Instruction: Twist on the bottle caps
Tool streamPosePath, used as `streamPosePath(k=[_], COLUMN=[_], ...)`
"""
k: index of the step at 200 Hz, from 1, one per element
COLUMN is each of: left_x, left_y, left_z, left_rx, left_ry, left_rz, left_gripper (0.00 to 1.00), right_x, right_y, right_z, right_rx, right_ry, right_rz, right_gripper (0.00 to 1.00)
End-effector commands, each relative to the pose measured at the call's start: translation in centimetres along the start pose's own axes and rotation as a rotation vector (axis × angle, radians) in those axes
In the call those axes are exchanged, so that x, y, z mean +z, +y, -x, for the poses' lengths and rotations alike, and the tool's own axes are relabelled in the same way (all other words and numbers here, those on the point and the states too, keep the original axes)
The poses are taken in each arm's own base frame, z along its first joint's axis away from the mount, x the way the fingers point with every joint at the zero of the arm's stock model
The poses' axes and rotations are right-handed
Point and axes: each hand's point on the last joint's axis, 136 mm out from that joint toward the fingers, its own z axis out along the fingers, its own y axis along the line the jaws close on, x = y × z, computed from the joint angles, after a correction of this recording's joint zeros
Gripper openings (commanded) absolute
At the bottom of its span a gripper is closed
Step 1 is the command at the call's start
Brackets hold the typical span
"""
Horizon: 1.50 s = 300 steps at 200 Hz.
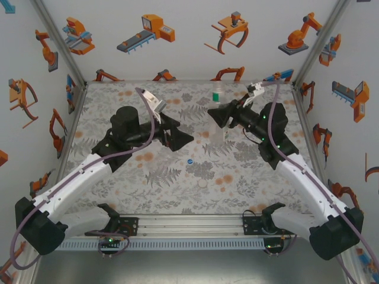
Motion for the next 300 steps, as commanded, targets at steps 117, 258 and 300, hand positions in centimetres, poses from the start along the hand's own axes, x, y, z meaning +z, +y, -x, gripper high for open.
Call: streamPosePath(k=[117,258,300], left_x=[-2.5,-0.5,0.0], left_y=[-10.6,-12.5,-12.3], left_z=[6.3,8.0,8.0], left_rx=[0.338,0.351,0.337], left_ry=[-0.32,-0.285,-0.286], left_rz=[-0.326,-0.361,-0.356], left_gripper=[0.98,0.82,0.75], right_x=[-5.8,-4.6,-4.6], right_y=[16.0,17.2,17.8], right_z=[9.0,7.8,7.6], right_rx=[-0.128,-0.113,-0.11], right_ry=[-0.36,-0.33,-0.326], right_rz=[0.736,0.805,0.826], right_gripper=[0.1,0.1,0.1])
